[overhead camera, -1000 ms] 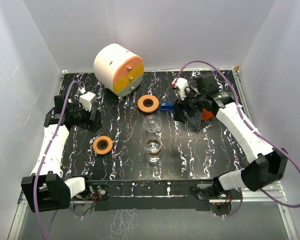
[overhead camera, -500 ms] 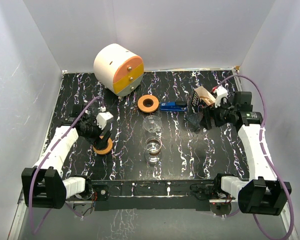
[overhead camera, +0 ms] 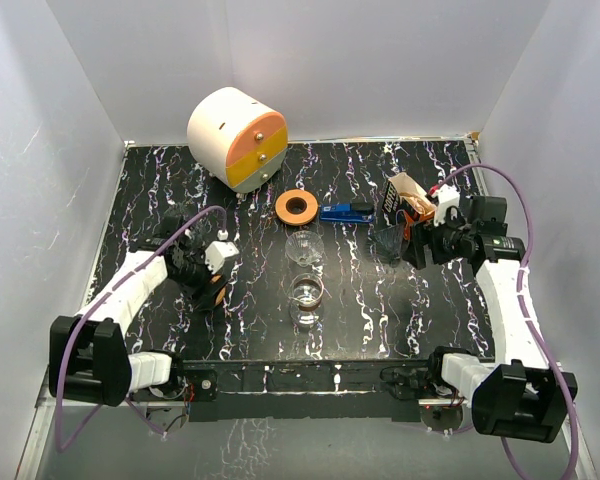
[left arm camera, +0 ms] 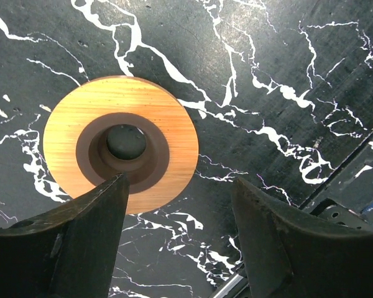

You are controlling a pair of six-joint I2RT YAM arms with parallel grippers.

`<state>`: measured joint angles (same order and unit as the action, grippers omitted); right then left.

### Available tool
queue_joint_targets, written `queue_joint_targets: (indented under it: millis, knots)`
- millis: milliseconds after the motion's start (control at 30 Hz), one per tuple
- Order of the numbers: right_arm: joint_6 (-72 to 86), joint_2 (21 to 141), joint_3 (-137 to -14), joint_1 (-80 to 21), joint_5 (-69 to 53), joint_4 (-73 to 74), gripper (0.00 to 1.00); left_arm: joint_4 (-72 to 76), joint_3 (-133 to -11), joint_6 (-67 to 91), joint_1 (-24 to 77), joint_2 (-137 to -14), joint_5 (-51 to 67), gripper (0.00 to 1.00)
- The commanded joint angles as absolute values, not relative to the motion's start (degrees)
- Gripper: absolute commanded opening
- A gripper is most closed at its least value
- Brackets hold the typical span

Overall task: Place the coffee filter in the dripper
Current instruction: Pick up the dripper holder from the center of the board.

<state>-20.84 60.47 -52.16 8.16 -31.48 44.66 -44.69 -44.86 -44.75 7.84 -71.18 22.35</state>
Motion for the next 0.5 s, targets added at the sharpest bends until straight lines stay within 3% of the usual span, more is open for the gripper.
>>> queue_joint_targets:
  millis: [0, 467]
  knots:
    - [-20.7, 58.1, -52.9, 10.2, -33.7, 41.5, 0.76, -42.5, -44.0, -45.9, 9.6, -72.5, 21.3, 0.63]
    - [-20.7, 56.9, -51.8, 12.3, -35.9, 41.3, 0.81, -37.8, -42.0, -43.3, 14.9, -77.3, 14.8, 0.56]
